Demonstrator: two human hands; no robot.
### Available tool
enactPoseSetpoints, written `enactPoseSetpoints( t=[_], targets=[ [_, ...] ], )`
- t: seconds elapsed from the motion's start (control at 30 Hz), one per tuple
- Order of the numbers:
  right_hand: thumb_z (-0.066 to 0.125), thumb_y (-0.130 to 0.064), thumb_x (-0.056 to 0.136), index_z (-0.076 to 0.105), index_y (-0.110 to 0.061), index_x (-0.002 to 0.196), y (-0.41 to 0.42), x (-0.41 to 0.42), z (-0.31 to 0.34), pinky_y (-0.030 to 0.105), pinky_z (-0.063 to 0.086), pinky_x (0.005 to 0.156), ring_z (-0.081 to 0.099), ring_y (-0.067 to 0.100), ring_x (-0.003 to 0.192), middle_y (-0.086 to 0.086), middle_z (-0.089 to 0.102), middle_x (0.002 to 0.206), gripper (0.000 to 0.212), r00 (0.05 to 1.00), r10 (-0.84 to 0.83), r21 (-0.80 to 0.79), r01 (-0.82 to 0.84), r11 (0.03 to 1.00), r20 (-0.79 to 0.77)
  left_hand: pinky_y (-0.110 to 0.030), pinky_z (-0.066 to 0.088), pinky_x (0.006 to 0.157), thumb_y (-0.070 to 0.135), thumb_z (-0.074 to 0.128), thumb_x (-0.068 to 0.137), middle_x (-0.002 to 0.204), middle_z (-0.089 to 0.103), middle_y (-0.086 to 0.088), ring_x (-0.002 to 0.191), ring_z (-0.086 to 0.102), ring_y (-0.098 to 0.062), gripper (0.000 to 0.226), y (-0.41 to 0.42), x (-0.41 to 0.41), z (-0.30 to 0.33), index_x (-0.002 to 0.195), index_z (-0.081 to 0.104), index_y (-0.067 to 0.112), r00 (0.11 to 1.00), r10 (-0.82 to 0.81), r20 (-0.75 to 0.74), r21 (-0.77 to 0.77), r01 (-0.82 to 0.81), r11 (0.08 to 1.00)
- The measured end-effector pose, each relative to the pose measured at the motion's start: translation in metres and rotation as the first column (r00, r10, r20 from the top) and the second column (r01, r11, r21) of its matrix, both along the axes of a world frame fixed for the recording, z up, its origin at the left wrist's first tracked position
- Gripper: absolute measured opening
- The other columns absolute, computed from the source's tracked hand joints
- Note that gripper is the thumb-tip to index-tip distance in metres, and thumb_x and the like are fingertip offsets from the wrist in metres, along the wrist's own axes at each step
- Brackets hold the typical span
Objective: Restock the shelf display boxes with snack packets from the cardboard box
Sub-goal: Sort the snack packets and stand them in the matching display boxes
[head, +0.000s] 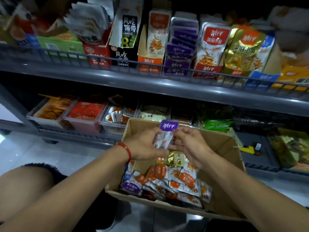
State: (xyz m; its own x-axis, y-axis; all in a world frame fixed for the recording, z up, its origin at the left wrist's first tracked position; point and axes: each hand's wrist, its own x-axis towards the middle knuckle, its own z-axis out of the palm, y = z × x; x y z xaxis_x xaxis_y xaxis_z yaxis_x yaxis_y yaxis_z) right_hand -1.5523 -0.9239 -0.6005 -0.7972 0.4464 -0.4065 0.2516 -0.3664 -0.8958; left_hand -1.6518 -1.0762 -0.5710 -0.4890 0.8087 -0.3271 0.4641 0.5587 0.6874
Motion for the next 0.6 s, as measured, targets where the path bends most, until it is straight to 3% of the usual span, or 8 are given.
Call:
enactPoseSetpoints(
  t=[0.07,0.13,0.2,0.27,0.33,0.47,0.53,0.6],
  targets=[
    [0.062,-0.009,0.1,0.061,0.006,0.11,0.0,0.006,0.018,0.035,0.064,0.077,0.076,0.032,0.09,0.021,0.076,0.103,0.019,0.995,-0.053,-0.128,0.042,0.991,-0.083,-0.032,0.052,0.098,0.04,0.076,0.084,0.118,0.06,0.017,0.106,0.059,-0.005,0.056,0.006,0.009,-0.002,0.133,0.049,0.032,0.999,0.007,-0.034,0.105,-0.004,0.994],
    [0.064,-0.016,0.098,0.064,0.004,0.114,0.002,0.013,0.032,0.036,0.063,0.082,0.075,0.034,0.097,0.021,0.075,0.107,0.026,0.991,-0.04,-0.105,0.027,0.994,-0.128,-0.045,0.057,0.092,0.023,0.066,0.092,0.115,0.067,0.004,0.103,0.066,-0.015,0.037,0.011,0.011,0.001,0.126,0.054,0.03,0.993,0.11,0.038,0.21,-0.116,0.971],
    [0.068,-0.02,0.095,0.066,-0.007,0.118,0.008,0.017,0.043,0.032,0.062,0.081,0.075,0.027,0.096,0.013,0.076,0.107,0.026,0.991,-0.042,0.166,0.063,0.984,-0.124,-0.053,0.059,0.085,0.006,0.055,0.099,0.115,0.068,-0.013,0.099,0.071,-0.027,0.028,0.014,0.012,0.016,0.123,0.058,0.021,0.925,0.221,0.308,0.261,-0.306,0.916],
    [0.076,-0.026,0.09,0.062,-0.021,0.123,0.018,0.02,0.053,0.029,0.06,0.081,0.071,0.014,0.097,-0.001,0.072,0.111,0.036,0.993,-0.054,0.548,0.102,0.831,-0.103,-0.055,0.059,0.084,0.002,0.054,0.1,0.116,0.07,-0.016,0.098,0.073,-0.032,0.029,0.014,0.011,0.031,0.126,0.059,0.014,0.783,0.22,0.581,0.262,-0.436,0.861],
    [0.08,-0.03,0.085,0.053,-0.03,0.133,0.026,0.021,0.066,0.026,0.059,0.082,0.066,0.004,0.102,-0.012,0.066,0.117,0.055,0.995,0.003,0.658,0.061,0.751,-0.097,-0.052,0.061,0.082,0.001,0.055,0.099,0.115,0.072,-0.015,0.097,0.073,-0.035,0.03,0.013,0.008,0.046,0.126,0.06,0.011,0.717,0.12,0.687,0.305,-0.435,0.847],
    [0.079,-0.012,0.083,0.061,-0.015,0.125,0.038,0.015,0.092,0.028,0.057,0.074,0.075,0.014,0.092,0.001,0.079,0.102,0.045,0.979,0.094,0.521,0.014,0.853,-0.179,-0.049,0.062,0.075,0.003,0.063,0.095,0.111,0.072,-0.02,0.096,0.072,-0.04,0.028,0.019,0.002,0.058,0.122,0.058,0.005,0.715,0.082,0.694,0.395,-0.473,0.787],
    [0.078,-0.009,0.085,0.065,-0.011,0.113,0.044,0.01,0.107,0.027,0.057,0.068,0.074,0.016,0.08,0.002,0.079,0.094,0.031,0.976,0.083,0.575,0.05,0.817,-0.202,-0.051,0.063,0.074,0.006,0.068,0.093,0.106,0.073,-0.019,0.092,0.074,-0.034,0.026,0.027,-0.002,0.062,0.117,0.057,0.005,0.752,0.157,0.64,0.452,-0.534,0.715],
    [0.079,-0.013,0.086,0.067,-0.014,0.109,0.051,0.005,0.124,0.029,0.059,0.069,0.075,0.014,0.082,0.0,0.079,0.095,0.026,0.971,0.037,0.667,0.133,0.733,-0.235,-0.046,0.063,0.074,0.015,0.071,0.092,0.097,0.074,-0.008,0.085,0.075,-0.018,0.02,0.034,-0.009,0.064,0.108,0.059,0.014,0.85,0.323,0.416,0.545,-0.518,0.659]
  ],
)
